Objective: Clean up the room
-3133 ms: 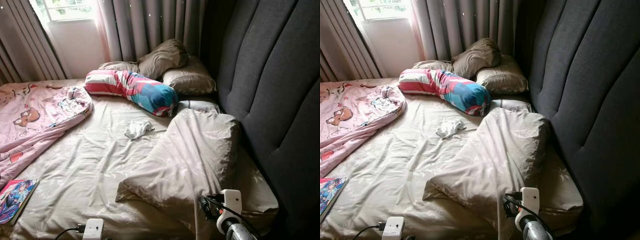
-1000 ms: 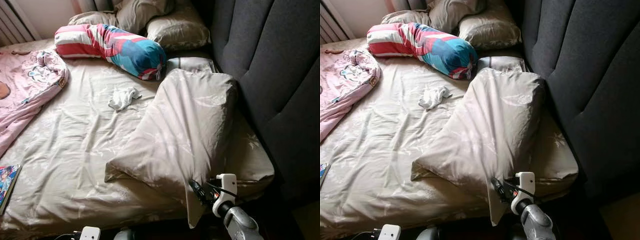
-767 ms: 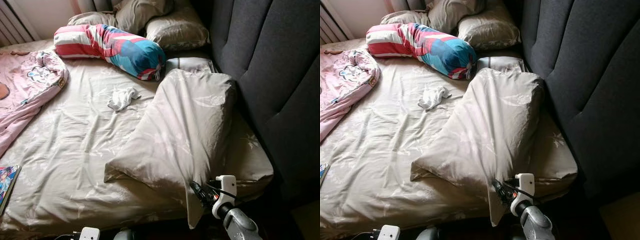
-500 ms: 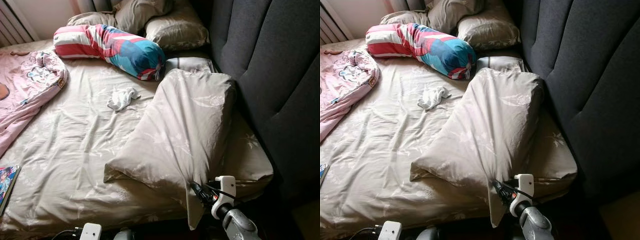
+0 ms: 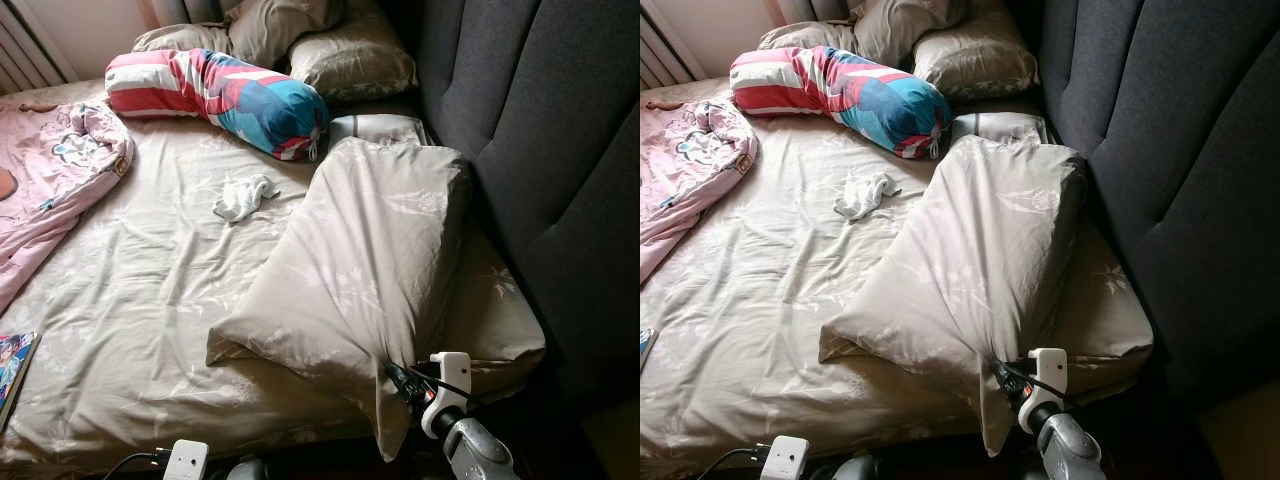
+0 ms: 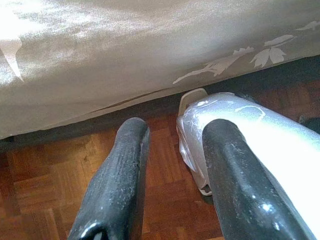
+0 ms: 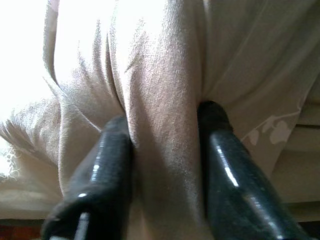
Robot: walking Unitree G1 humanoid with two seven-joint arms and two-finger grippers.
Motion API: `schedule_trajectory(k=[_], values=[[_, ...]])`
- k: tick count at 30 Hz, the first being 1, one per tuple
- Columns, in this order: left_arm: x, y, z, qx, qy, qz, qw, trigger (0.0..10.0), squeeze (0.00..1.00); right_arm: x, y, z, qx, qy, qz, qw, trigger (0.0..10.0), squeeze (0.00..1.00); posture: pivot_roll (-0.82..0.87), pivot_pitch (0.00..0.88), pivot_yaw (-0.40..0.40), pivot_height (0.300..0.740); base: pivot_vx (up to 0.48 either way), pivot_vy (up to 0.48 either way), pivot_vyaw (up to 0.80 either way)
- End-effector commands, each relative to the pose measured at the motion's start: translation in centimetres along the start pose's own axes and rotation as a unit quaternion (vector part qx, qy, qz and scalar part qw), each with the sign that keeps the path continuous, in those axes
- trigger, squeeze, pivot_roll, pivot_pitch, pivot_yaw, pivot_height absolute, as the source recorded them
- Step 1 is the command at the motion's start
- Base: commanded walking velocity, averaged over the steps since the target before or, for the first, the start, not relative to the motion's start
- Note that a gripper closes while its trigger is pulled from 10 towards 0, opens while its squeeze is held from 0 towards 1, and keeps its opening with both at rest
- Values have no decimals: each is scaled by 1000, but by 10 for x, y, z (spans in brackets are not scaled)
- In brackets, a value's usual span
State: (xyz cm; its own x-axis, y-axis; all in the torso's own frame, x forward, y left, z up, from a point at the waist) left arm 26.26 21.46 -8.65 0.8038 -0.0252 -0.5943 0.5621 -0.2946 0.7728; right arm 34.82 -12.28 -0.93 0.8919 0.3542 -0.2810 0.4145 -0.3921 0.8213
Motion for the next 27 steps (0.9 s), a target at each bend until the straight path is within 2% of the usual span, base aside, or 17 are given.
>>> schedule_trajectory(k=[1,17,20,25,27], values=[[-10,-28,0,-8,-1,-41,999,10000,0,-10,-40,0,20,-8,-59,998,0,0,-44,298,86,637,0,0,0],[-9,-31,1,-9,-1,-53,999,10000,0,-9,-34,6,7,-36,-45,998,0,0,-44,314,86,637,0,0,0],[-9,-31,1,-8,0,-54,998,10000,0,-9,-29,11,-2,-51,-36,998,0,0,-47,315,86,637,0,0,0],[-9,-33,3,-7,-1,-58,998,10000,0,-14,-10,34,-23,-115,-3,993,0,0,-51,313,86,637,0,0,0],[-9,-32,3,-8,-1,-59,998,10000,0,-14,-6,38,-25,-124,3,992,0,0,-52,313,85,637,0,0,0]])
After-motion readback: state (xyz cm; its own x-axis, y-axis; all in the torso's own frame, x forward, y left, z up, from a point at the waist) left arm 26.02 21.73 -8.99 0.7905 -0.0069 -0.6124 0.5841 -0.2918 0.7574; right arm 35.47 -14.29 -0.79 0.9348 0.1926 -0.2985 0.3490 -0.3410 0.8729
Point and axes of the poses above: a point about 5 cm out from each wrist's last joint towards the gripper, its own x axis pointing out of the wrist towards the gripper, its own y axis along the axis of the wrist's last joint, z = x × y, the point moved 6 cm from there along x, pointing out of the wrist towards the gripper, and after that the axes turned 10 degrees about x, right-handed, at the moved point
